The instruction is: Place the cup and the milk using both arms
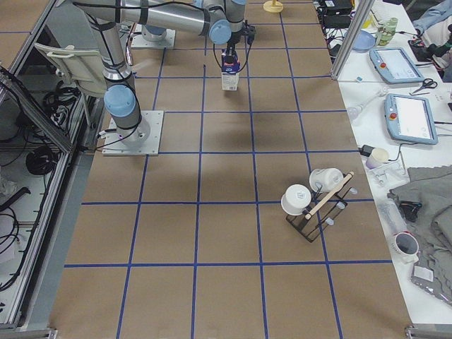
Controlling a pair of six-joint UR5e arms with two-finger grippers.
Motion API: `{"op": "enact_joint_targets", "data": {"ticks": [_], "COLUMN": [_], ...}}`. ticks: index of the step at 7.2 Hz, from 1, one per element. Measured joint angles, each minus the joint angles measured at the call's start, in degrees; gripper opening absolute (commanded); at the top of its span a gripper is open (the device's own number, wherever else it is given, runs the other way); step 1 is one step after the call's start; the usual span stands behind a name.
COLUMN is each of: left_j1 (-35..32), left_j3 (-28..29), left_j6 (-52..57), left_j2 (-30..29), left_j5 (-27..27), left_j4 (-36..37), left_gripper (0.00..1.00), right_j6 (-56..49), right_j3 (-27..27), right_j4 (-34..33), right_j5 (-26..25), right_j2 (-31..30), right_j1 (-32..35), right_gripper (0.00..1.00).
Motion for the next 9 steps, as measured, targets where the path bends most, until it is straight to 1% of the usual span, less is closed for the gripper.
{"op": "enact_joint_targets", "data": {"ticks": [1,3,5,6,7,8,9], "left_j1": [-3.32,-10.34,-16.73,-19.39,-21.79,-23.59,-24.65], "left_j3": [1.63,2.65,2.5,2.34,2.18,2.05,1.88], "left_j6": [-4.62,-14.83,-21.64,-23.69,-25.07,-25.68,-25.91], "left_j2": [-0.01,-0.53,-0.97,-1.57,-2.63,-3.74,-4.75], "left_j5": [-1.25,-4.72,-7.28,-8.25,-8.79,-8.96,-8.98], "left_j4": [-0.9,-0.26,0.59,0.95,1.14,1.2,1.2], "left_gripper": [0.0,0.0,0.0,0.0,0.0,0.0,0.14], "right_j6": [0.06,-0.17,-0.83,-1.56,-2.26,-2.97,-4.54], "right_j3": [0.0,0.07,-0.03,-0.66,-2.78,-6.47,-11.48], "right_j4": [-0.58,-1.13,-1.28,-1.25,-0.46,2.22,7.28], "right_j5": [-0.02,-0.42,-0.82,-1.18,-2.29,-3.5,-4.16], "right_j2": [0.61,1.22,1.43,1.43,1.33,1.15,0.97], "right_j1": [0.38,0.56,0.58,0.43,-0.02,-0.72,-1.96], "right_gripper": [0.36,0.64,0.98,1.0,1.0,1.0,1.0]}}
